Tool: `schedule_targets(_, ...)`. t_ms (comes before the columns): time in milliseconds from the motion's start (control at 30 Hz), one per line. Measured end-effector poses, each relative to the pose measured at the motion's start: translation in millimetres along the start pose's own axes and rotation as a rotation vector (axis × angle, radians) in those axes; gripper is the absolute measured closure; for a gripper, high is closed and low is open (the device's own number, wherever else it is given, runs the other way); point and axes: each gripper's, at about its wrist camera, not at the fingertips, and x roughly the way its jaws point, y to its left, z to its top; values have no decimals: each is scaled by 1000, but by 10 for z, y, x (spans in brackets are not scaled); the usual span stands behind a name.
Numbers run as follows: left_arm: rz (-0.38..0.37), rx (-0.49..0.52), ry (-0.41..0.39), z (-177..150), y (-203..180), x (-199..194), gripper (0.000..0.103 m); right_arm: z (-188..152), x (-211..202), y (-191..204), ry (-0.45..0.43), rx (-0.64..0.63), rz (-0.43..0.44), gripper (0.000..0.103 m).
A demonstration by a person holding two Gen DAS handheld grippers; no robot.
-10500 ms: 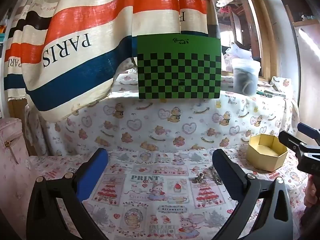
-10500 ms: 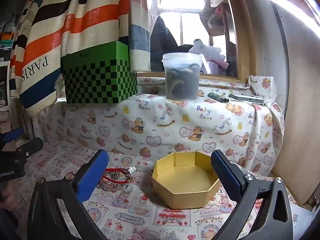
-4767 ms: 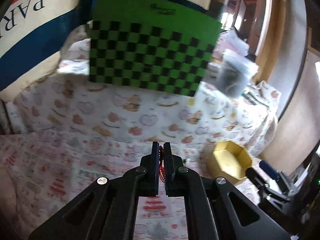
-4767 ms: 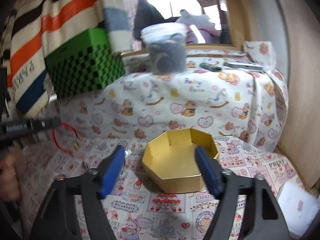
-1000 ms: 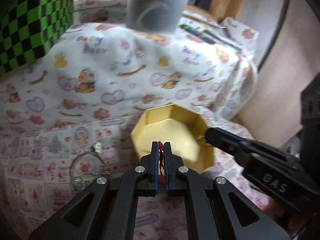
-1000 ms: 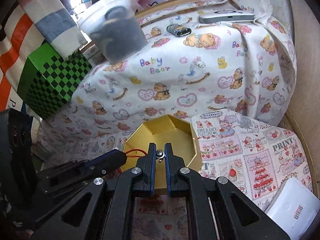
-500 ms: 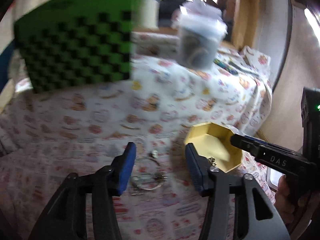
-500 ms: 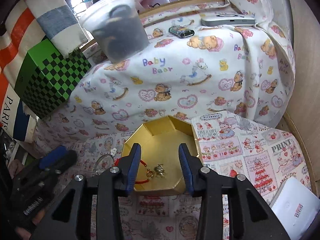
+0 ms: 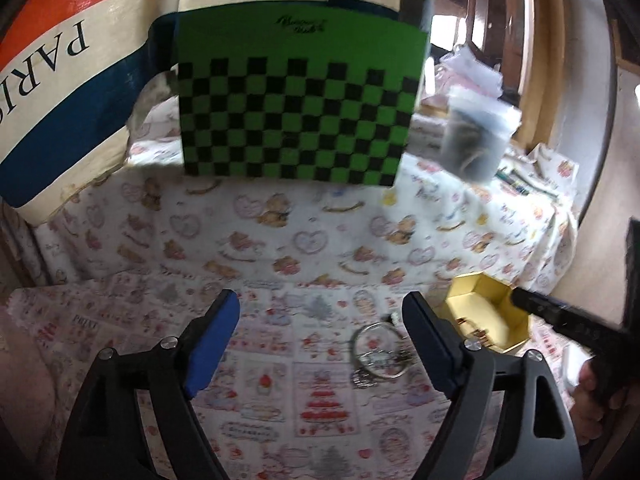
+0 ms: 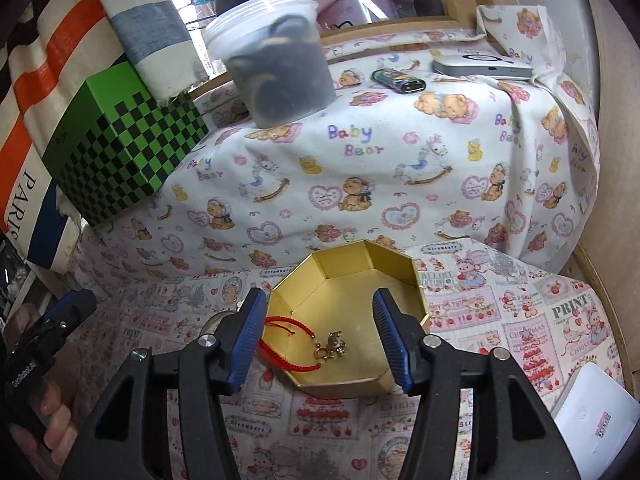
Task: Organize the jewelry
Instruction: 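Lower the left gripper onto the silver chain by the bangle and close it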
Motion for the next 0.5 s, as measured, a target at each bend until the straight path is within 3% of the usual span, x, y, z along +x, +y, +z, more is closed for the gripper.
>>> schedule_targets(133, 39, -2, 31, -35, 36, 124, 21, -18, 15, 23, -5, -10, -11, 42)
schedule_targets(333, 30, -15, 79, -90, 83, 261, 21, -31, 54, 17, 4, -11, -21, 41)
schedule_targets(433, 1, -24, 105, -129, 100, 353, 21, -38, 63, 33, 8, -18, -21, 41)
schedule_targets(500, -46, -31, 137, -154, 87, 434, 27, -42, 65, 51, 9, -25, -22, 41)
